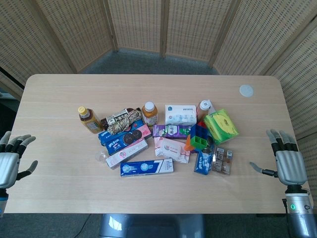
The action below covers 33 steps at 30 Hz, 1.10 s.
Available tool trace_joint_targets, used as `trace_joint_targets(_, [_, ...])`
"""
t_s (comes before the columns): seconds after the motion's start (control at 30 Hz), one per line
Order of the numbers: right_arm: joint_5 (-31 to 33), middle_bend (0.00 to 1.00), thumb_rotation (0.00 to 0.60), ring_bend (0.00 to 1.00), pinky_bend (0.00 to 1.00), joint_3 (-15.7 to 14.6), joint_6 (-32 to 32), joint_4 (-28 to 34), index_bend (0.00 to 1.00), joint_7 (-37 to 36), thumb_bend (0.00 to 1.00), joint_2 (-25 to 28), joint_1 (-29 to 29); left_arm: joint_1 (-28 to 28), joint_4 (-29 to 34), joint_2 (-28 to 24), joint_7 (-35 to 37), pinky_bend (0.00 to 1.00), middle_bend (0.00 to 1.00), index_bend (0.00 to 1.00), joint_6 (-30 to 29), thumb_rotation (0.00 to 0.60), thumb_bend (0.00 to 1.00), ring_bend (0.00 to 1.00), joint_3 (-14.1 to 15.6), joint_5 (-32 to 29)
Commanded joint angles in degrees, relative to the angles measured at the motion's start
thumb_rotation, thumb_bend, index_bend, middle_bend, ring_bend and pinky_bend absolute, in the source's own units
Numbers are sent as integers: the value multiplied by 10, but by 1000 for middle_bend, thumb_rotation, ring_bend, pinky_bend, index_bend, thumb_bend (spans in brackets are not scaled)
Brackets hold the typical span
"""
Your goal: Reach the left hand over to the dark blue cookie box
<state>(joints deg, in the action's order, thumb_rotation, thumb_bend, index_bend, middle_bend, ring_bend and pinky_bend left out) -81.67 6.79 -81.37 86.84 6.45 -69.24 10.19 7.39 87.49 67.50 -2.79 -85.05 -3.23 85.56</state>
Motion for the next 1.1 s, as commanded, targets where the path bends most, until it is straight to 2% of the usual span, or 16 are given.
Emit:
trace_joint_targets(0.03, [0,0,277,0,0,0,0,1,0,0,32,0,0,0,-1,0,0,0,231,213,1,600,339,217,1,1])
trace_joint_targets(0.27, [-4,0,275,0,0,-2,-6,2,0,-4,29,1,-3,-2,3,-3,0,0,231,211,-6,600,338,218,1,6])
trace_joint_targets(0.53, [0,0,279,0,0,1,-8,4,0,-1,29,0,-5,10,3,-6,-1,0,231,211,11,600,338,217,-1,7])
trace_joint_targets(1.1, [6,0,276,0,0,1,1,18,0,17,31,3,-1,74,-54,49,-8,0,241,215,115,600,337,219,26,42])
